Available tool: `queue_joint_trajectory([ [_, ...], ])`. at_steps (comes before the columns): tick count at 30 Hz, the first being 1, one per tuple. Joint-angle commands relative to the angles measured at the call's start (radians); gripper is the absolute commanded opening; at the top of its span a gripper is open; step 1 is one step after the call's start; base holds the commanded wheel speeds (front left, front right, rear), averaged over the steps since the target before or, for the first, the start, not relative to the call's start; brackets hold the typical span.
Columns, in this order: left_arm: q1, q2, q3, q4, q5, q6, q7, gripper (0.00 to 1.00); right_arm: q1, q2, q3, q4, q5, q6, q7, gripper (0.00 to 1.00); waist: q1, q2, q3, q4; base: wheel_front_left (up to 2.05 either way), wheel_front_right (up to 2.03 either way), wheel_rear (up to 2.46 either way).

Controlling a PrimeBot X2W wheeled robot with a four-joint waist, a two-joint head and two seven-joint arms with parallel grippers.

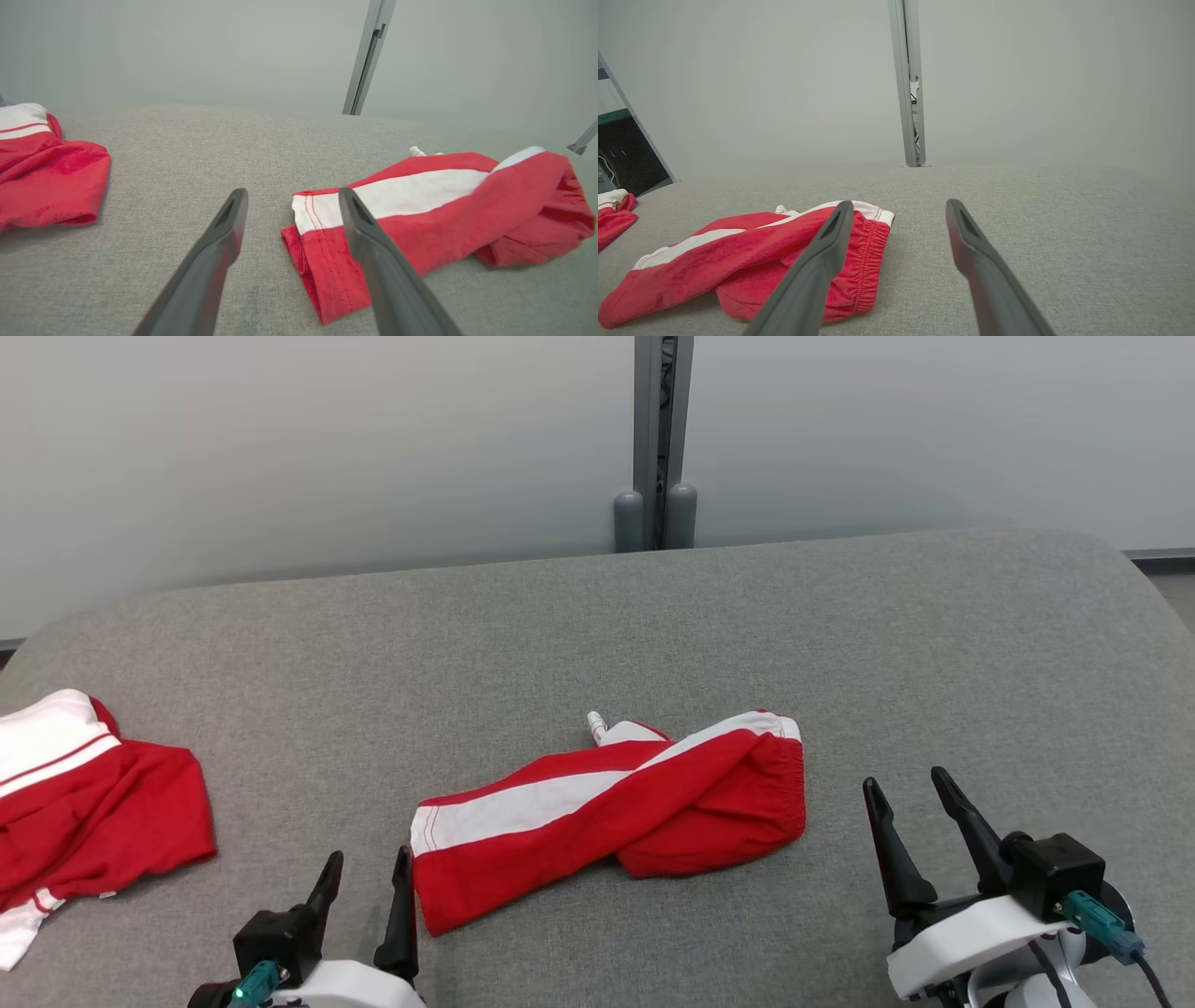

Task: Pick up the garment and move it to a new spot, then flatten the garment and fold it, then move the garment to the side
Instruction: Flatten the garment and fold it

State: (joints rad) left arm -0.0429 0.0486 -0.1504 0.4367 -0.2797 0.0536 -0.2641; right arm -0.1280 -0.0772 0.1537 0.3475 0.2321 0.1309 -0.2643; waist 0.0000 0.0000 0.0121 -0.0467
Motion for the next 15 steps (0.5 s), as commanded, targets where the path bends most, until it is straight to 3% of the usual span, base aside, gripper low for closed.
queue_joint_trajectory([
  [1, -0.025, 0.004, -0.003, 0.002, -0.013, -0.005, 0.0, 1.0, -0.006, -0.008, 0.002, -0.001, 0.006, 0.0, 0.0, 1.0, 0.0, 0.0, 0.011, 0.001, 0.0, 0.0, 0.0],
  [15, -0.235, 0.004, -0.077, 0.23, -0.199, -0.087, 0.0, 1.0, -0.06, -0.022, 0.022, -0.008, 0.013, 0.0, 0.0, 1.0, 0.0, 0.0, 0.131, -0.01, 0.0, 0.0, 0.0],
])
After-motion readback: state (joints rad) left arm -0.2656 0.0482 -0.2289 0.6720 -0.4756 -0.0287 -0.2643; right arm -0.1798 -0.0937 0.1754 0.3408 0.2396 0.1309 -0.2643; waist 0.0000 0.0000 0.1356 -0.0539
